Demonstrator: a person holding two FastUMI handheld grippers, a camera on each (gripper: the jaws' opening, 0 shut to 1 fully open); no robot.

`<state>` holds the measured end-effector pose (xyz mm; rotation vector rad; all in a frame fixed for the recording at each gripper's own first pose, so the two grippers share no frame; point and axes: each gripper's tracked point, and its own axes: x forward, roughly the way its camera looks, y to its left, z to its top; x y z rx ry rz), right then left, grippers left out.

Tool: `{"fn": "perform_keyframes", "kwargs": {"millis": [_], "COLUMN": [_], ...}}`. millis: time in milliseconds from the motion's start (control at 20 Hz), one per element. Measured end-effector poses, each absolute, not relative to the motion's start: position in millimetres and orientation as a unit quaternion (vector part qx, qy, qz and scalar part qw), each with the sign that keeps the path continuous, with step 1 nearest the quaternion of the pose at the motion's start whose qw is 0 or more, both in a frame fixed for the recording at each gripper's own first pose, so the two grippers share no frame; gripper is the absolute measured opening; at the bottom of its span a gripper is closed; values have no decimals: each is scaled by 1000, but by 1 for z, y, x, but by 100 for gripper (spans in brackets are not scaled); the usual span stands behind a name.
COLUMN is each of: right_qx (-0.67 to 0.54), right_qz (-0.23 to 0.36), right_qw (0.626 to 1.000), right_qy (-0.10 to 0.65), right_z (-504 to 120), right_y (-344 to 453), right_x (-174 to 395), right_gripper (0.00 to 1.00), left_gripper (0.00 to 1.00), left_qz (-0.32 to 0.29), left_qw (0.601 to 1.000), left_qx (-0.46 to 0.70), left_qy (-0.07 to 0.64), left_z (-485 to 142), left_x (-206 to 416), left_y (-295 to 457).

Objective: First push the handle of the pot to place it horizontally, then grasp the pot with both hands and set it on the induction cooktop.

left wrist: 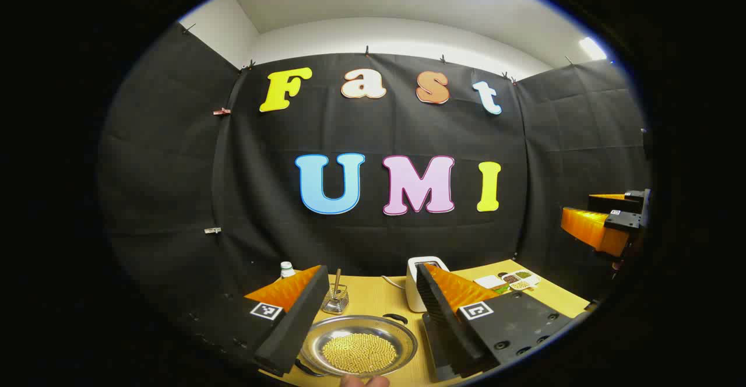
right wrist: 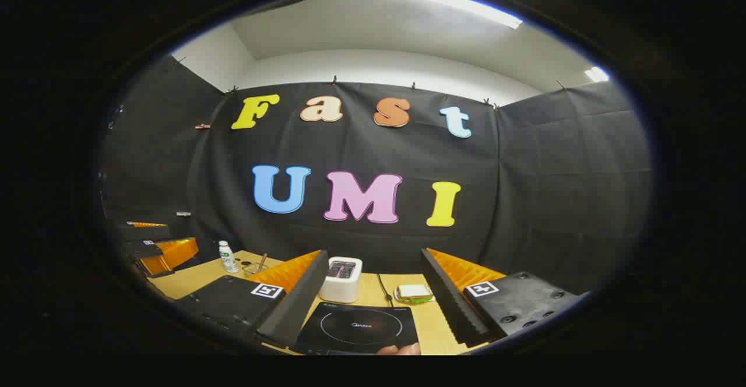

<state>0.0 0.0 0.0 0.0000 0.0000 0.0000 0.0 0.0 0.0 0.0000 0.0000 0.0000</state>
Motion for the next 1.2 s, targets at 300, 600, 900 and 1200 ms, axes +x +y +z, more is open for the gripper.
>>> {"fn": "perform_keyframes", "kwargs": {"millis": [300,600,900,1200], "right_qx": [1,0,3,0], "right_qz": [0,7,11,19], "right_qw": [1000,1000,1000,1000], "right_qy": [-4,-5,-9,-8], "right_z": [2,3,4,3], "right_y": [6,14,17,23], "right_x": [-5,-8,-8,-8], "right_gripper": [98,98,98,98], "left_gripper": [94,94,94,94], "left_qz": [0,4,5,6], "left_qw": [1000,1000,1000,1000], "left_qx": [10,10,16,12], "left_qy": [-7,-7,-9,-6], "left_z": [3,2,3,-1], "left_x": [-8,-14,-16,-21], "left_y": [6,10,10,6]}}
